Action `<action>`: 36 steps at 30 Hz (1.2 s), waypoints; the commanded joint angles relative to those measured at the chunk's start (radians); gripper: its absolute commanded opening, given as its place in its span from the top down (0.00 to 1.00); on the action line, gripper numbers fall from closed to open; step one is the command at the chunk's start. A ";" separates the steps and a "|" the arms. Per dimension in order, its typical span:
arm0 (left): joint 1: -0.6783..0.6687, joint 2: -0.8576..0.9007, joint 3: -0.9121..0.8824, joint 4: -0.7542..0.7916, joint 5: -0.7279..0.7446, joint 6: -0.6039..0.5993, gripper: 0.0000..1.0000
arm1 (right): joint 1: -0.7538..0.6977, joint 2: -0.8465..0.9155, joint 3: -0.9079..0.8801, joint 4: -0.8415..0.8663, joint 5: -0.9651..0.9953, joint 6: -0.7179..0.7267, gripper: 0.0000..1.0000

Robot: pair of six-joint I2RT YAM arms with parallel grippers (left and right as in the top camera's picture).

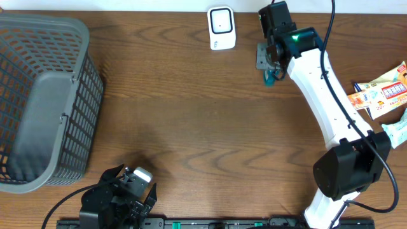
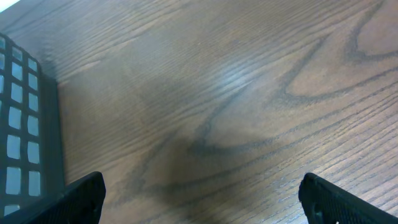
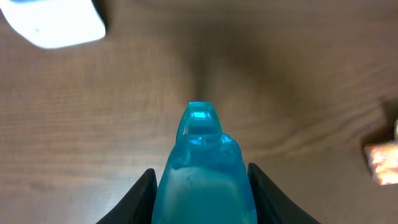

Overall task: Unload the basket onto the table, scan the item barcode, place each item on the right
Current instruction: 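Carry the bottle right and up toward the top edge, then swing the held teal bottle right along the top edge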

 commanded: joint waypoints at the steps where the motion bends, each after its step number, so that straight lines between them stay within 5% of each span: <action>1: 0.004 0.000 -0.003 -0.011 -0.014 0.009 0.01 | 0.029 -0.018 0.010 0.047 0.127 -0.035 0.99; 17: 0.004 0.000 -0.003 -0.011 -0.013 0.009 0.01 | 0.162 0.100 0.010 0.438 0.522 -0.412 0.99; 25: 0.004 0.000 -0.003 -0.011 -0.013 0.009 0.01 | 0.245 0.246 0.010 0.934 0.874 -0.900 0.99; 31: 0.004 0.000 -0.003 -0.011 -0.013 0.009 0.01 | 0.264 0.369 0.012 1.400 0.908 -1.279 0.99; 36: 0.004 0.000 -0.003 -0.011 -0.013 0.009 0.01 | 0.264 0.498 0.088 1.507 0.916 -1.407 0.99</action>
